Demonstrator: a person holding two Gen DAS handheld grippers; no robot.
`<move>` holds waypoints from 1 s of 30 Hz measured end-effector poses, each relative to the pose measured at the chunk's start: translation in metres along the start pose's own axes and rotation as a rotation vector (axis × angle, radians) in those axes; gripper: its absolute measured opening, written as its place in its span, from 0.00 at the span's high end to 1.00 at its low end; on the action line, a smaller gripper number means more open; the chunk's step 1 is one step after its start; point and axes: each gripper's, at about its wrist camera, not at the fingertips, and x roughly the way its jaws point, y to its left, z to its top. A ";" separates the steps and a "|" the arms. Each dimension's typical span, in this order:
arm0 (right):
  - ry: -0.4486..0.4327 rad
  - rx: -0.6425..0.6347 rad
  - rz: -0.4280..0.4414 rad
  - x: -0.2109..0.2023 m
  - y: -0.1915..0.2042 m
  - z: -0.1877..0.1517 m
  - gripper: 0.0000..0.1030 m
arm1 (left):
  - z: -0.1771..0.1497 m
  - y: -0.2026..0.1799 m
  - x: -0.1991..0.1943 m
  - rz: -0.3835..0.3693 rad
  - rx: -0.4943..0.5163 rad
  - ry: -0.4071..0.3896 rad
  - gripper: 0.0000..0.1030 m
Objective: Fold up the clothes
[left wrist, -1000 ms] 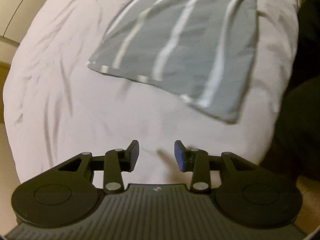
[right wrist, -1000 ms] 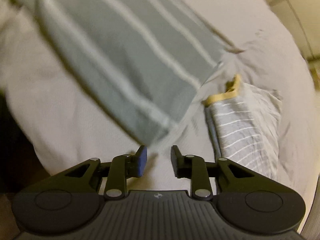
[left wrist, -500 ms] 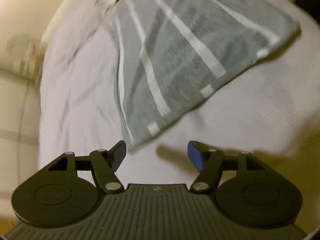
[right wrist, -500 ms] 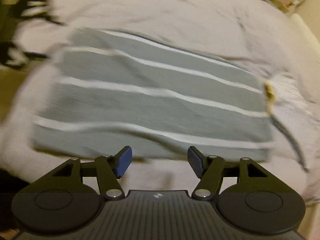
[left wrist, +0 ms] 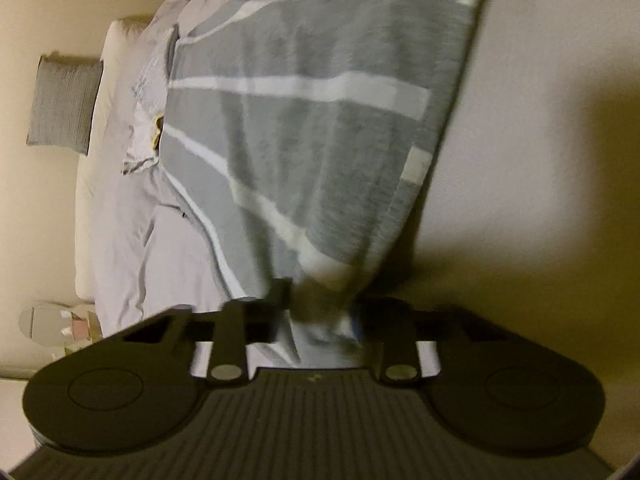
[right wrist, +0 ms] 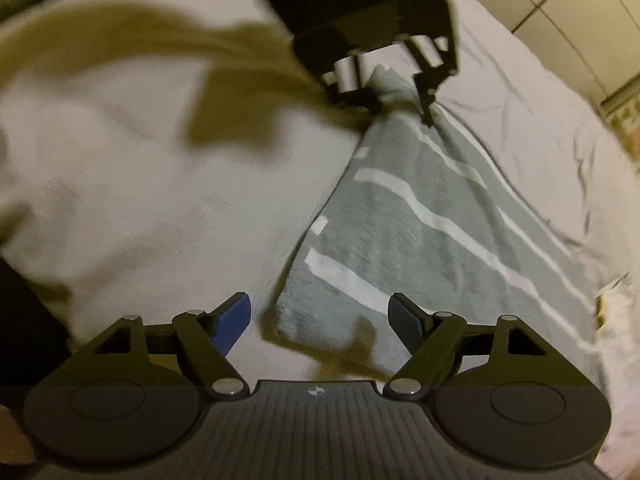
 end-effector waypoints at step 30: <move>-0.108 0.668 -0.165 -0.068 -0.298 -0.094 0.97 | 0.056 0.262 0.055 -0.156 -0.154 -0.071 0.95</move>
